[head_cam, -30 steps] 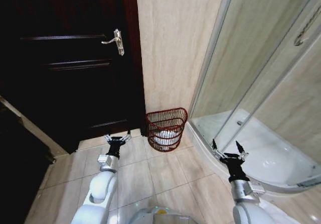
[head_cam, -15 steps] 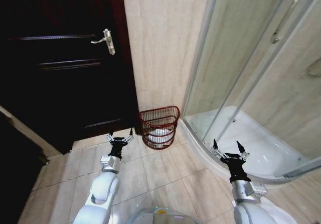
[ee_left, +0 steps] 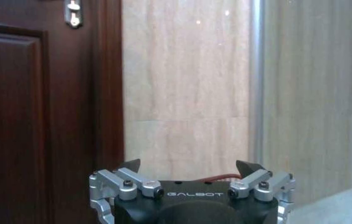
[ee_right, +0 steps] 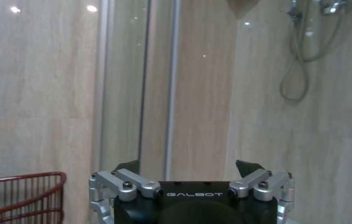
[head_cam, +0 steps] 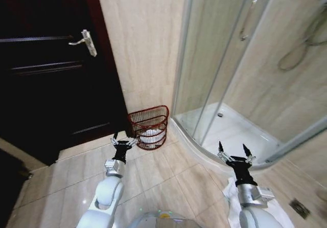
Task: Discard the used towel into the hamper.
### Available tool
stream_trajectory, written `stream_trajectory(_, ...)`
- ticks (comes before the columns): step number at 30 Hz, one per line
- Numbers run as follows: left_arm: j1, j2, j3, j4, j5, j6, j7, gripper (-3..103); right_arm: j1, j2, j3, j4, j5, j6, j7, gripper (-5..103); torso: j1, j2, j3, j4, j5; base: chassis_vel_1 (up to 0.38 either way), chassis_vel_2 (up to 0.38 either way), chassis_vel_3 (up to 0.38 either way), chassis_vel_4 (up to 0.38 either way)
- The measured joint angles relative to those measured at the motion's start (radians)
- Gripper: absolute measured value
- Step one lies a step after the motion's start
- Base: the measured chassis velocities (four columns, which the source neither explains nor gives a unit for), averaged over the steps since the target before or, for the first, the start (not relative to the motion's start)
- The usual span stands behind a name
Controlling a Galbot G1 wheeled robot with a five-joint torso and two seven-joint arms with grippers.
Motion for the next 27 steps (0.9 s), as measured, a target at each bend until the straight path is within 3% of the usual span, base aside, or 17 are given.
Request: stream_trajectory(27,-0.004,-0.014,0.014,0.026,0.009,-0.042,0.002,100,0.005,0.0,0.007,-0.023,-0.004,0.001,0.008,100,0.0,0.0,0.0,0.0001,-0.0001,-0.019,-0.113,-0.006,0.091)
